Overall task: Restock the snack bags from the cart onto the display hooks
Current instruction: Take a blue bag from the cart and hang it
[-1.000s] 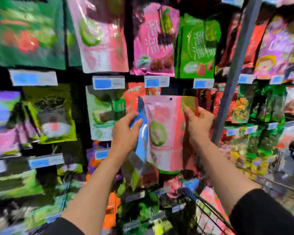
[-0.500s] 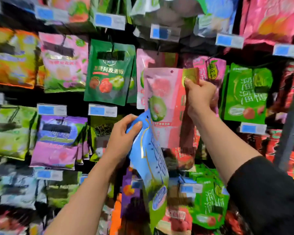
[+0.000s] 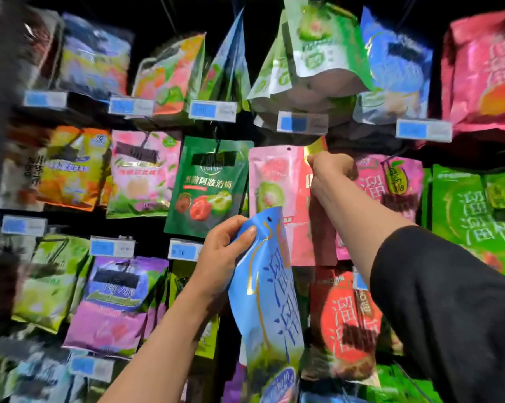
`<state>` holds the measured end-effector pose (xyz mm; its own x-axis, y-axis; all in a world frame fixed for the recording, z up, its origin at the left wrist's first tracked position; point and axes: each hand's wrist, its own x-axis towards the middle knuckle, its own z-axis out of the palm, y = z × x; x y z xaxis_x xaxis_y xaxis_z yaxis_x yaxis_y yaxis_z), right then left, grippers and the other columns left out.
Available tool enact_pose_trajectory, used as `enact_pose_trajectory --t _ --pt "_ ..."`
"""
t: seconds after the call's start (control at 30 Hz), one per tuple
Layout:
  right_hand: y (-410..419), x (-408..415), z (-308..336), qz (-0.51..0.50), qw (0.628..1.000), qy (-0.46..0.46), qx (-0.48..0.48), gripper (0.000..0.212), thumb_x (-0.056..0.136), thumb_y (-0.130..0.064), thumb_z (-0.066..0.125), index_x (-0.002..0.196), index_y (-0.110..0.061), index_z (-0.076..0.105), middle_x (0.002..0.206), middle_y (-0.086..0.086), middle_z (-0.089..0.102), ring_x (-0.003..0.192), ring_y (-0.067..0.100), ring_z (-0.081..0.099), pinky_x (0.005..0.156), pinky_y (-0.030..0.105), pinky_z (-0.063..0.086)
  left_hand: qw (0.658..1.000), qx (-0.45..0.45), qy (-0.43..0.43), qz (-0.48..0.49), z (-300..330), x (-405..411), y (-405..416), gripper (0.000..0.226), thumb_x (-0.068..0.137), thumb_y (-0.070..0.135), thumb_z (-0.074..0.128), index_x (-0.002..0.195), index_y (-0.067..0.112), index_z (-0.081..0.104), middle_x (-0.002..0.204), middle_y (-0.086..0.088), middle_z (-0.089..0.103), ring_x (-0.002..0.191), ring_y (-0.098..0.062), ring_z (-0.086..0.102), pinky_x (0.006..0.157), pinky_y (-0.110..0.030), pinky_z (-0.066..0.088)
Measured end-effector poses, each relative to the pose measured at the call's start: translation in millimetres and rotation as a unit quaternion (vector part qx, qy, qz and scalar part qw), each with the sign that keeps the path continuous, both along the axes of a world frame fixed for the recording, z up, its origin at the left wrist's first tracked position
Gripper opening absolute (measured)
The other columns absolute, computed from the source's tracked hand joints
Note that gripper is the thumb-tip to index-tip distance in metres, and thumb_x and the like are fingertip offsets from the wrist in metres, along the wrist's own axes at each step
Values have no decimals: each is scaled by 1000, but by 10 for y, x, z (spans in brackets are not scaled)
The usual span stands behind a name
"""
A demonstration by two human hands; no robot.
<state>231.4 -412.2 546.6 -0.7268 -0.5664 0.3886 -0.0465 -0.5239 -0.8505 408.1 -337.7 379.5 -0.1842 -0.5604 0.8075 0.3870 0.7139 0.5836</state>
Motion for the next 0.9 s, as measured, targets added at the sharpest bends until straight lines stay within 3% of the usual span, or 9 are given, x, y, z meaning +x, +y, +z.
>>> enact_pose_trajectory --t 0.1,0.2,0.37,0.47,0.57,0.7,0.8,0.9 --pt "-30 39 73 -11 1000 -9 2 44 78 -10 69 118 4 57 121 8 60 100 26 62 80 29 49 1000 6 13 2 28 -4 -50 16 83 20 58 70 24 67 73 -7 57 67 -17 55 65 -28 46" --pt "-79 45 78 7 1000 -14 -8 41 77 -6 67 117 1 56 115 14 63 96 29 65 81 41 57 1000 12 13 -9 54 -32 -79 16 83 18 57 71 19 67 71 -3 63 62 -14 60 61 -24 51" --pt "-139 -73 -85 12 999 -38 -2 38 78 -9 72 113 3 62 109 9 66 92 25 65 75 32 52 999 27 11 -18 15 -74 -116 9 82 15 59 80 6 61 69 0 67 59 -12 64 57 -21 51" --pt "-150 -134 -110 71 996 -47 -17 31 71 -6 79 98 4 68 99 11 71 86 24 68 77 40 58 999 40 3 -26 -30 -103 -121 9 85 11 65 84 3 60 70 -1 69 60 -12 65 58 -21 51" --pt "-113 -127 -106 83 996 -29 -34 16 70 -5 80 76 -3 65 87 9 70 75 22 68 69 37 58 998 52 5 -28 -58 -123 -135 10 84 14 62 85 3 62 74 -4 69 62 -15 66 59 -24 52" --pt "-105 -133 -86 67 994 -66 -58 21 70 -6 79 61 -10 61 71 3 66 71 21 67 68 40 58 997 63 10 -40 -53 -155 -117 6 86 13 64 83 9 66 76 -6 69 63 -17 66 59 -25 52" --pt "-117 -138 -29 48 996 -58 -42 17 72 -7 78 69 -8 61 77 3 66 70 20 64 71 37 58 997 62 11 -46 -41 -186 -107 8 86 12 63 80 11 68 76 -6 70 63 -17 67 58 -25 53" --pt "-120 -120 9 18 999 -25 -30 12 78 -6 71 89 -7 66 90 2 67 67 18 59 63 24 48 997 59 6 -41 -50 -217 -106 13 84 16 58 77 15 70 75 -6 70 62 -16 67 57 -24 52"
